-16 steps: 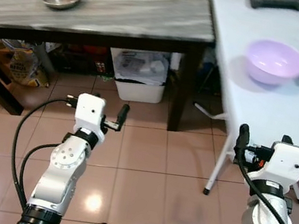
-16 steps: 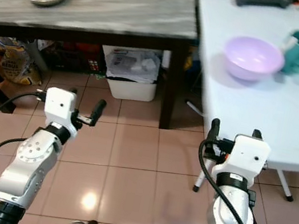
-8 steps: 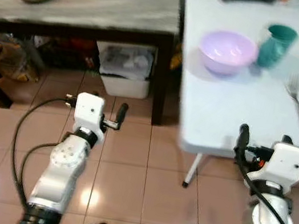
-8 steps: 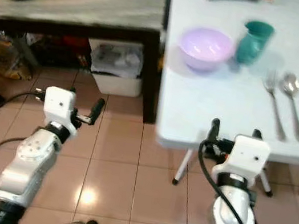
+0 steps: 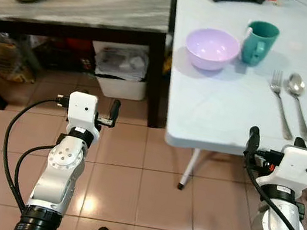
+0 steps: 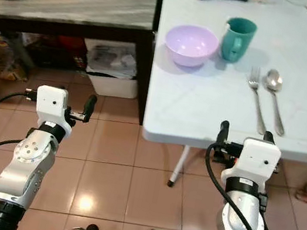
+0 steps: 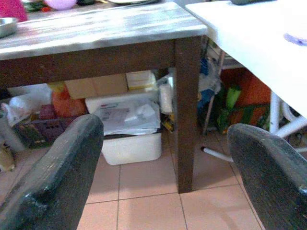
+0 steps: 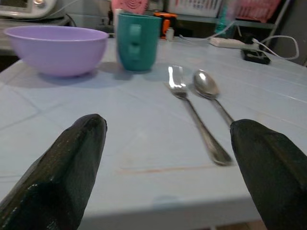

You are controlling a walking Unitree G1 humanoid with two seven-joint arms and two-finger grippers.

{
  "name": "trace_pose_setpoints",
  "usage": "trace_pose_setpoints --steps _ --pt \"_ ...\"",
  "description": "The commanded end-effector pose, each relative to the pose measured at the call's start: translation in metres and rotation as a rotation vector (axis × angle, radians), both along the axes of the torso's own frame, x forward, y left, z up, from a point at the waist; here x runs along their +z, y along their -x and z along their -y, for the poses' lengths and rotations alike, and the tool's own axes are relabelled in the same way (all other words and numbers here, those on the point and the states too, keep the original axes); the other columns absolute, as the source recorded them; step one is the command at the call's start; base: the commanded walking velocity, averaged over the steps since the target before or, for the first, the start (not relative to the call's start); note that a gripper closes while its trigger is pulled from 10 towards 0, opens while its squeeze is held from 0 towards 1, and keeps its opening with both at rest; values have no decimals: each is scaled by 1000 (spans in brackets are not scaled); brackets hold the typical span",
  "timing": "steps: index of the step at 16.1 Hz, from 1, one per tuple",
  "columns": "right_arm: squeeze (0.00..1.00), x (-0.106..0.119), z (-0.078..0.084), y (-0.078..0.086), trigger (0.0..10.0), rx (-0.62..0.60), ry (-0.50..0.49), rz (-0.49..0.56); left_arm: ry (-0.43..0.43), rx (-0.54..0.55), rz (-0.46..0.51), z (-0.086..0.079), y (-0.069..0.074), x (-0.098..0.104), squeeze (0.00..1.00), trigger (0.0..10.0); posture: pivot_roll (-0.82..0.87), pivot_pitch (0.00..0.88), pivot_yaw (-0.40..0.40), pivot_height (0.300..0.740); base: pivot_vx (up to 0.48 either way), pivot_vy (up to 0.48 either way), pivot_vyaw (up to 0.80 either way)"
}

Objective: Setting the table

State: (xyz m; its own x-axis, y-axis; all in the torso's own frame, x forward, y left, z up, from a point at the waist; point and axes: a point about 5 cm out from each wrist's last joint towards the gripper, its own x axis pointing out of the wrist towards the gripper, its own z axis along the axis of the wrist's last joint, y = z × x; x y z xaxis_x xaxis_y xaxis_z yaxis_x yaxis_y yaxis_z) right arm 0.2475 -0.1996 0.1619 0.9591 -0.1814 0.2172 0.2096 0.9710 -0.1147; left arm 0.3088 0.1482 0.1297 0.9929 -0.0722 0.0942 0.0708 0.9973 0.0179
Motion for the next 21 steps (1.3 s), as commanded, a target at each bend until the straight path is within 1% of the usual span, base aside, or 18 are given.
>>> trace_pose_setpoints --steps 1,2,4,8,10,21 --pt "0 2 -4 2 10000 18 9 12 -5 23 -21 -9 2 -5 0 10000 -305 217 99 740 0 0 694" --pt "0 2 -4 2 10000 18 6 13 -3 20 -23 -8 2 -5 0 10000 -304 217 99 740 0 0 569" --pt "0 2 -4 1 10000 14 3 15 26 -24 -16 0 2 -3 0 10000 -305 216 99 740 0 0 0" --pt "0 1 -3 2 10000 6 4 16 59 -87 -8 7 3 -1 0 10000 -308 218 101 740 0 0 0" --pt "0 1 -3 2 10000 3 5 16 79 -119 0 11 4 1 0 10000 -308 219 102 740 294 0 0" --pt "0 0 -4 3 10000 4 11 12 101 -165 -22 16 6 -3 0 10000 -311 226 102 740 318 0 0"
